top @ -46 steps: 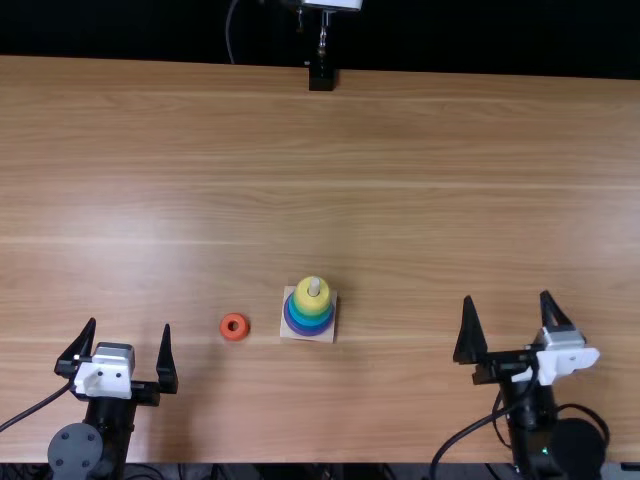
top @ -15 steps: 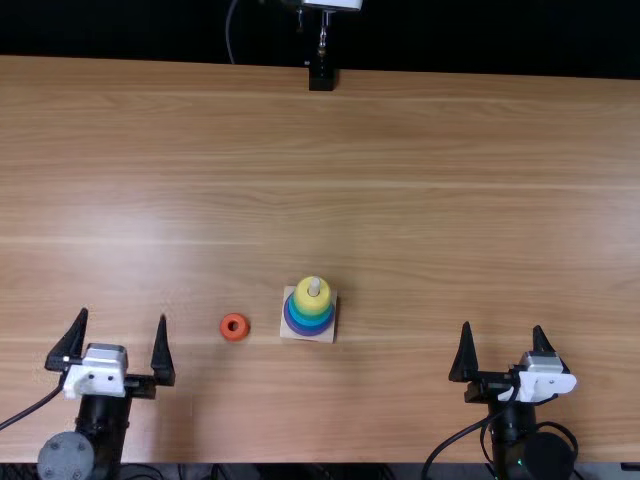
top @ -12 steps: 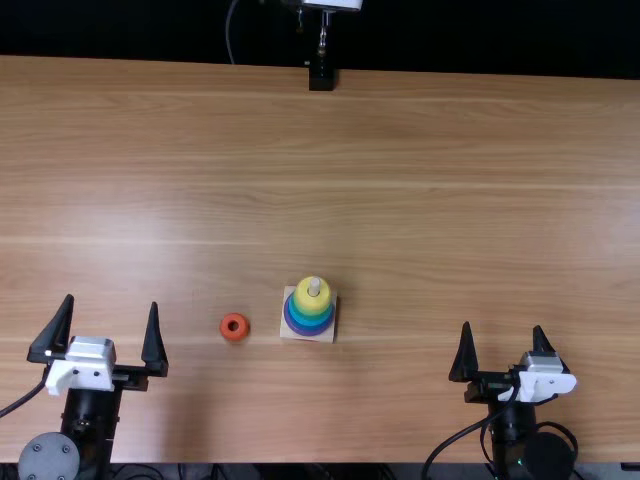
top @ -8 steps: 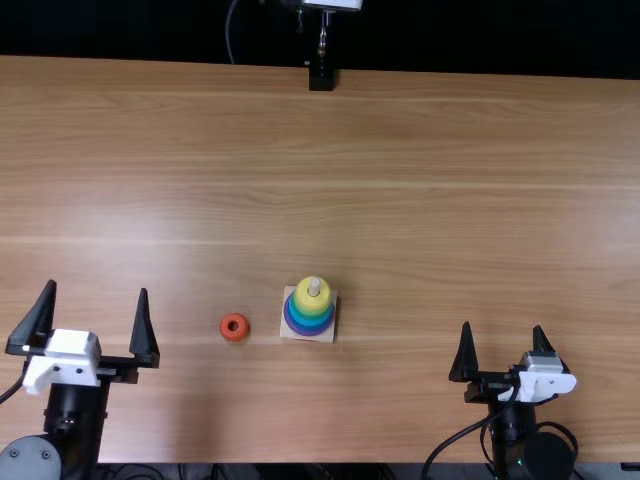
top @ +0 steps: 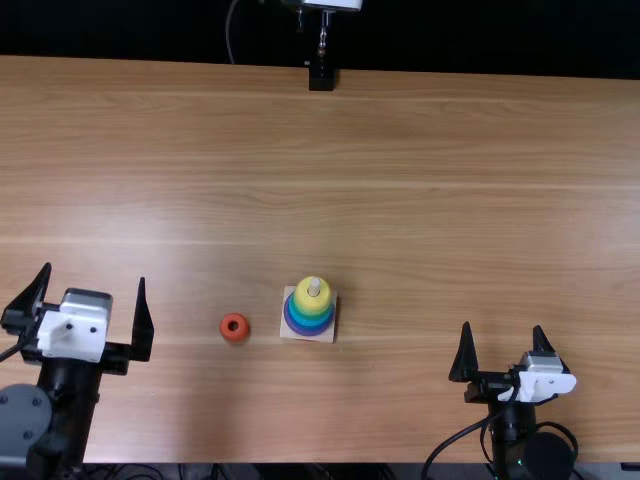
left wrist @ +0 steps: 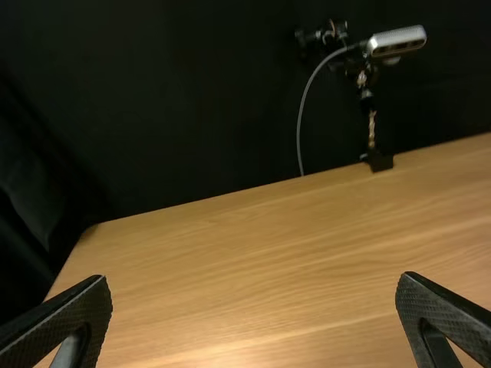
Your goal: Build the Hanoi tower: stack the rings onto the peg from bottom to top in this color order: purple, dark blue, light blue, dark green, light green, yellow, orange.
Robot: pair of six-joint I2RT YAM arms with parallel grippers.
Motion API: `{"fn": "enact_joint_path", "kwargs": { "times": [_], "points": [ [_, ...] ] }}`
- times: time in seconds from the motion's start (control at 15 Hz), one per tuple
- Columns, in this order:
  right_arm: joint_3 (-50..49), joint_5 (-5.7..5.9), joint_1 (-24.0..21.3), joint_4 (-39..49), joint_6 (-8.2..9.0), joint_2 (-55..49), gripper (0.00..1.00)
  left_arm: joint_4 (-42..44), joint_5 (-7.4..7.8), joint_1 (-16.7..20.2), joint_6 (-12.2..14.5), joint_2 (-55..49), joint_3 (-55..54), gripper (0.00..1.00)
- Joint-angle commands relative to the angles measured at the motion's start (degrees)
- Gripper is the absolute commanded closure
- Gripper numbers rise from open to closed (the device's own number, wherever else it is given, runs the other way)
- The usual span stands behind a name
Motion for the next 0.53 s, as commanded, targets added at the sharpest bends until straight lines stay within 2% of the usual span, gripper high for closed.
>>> {"fn": "enact_joint_path", "kwargs": {
  "times": [0.0, 0.07, 0.13, 0.27, 0.47],
  "points": [
    [-0.86, 0.49, -0.09, 0.31, 0.06, -0.71, 0.00, -0.30, -0.86, -1.35, 4.10, 0.63, 2.54, 0.00],
    [-0.86, 0.49, -0.09, 0.31, 0.06, -0.71, 0.00, -0.09, -2.34, -1.52, 4.21, 0.46, 2.27, 0.00],
    [-0.86, 0.49, -0.09, 0.31, 0.06, -0.71, 0.00, -0.30, -3.18, -1.79, 4.32, 0.81, 2.45, 0.00],
    [-0.86, 0.49, -0.09, 0.31, 0.06, -0.71, 0.00, -0.19, -2.97, -4.07, 4.32, 1.33, 2.54, 0.00],
    [-0.86, 0.49, -0.09, 0.31, 0.06, -0.71, 0.00, -1.88, -2.34, -4.60, 4.32, 10.91, 6.14, 0.00]
  ]
}}
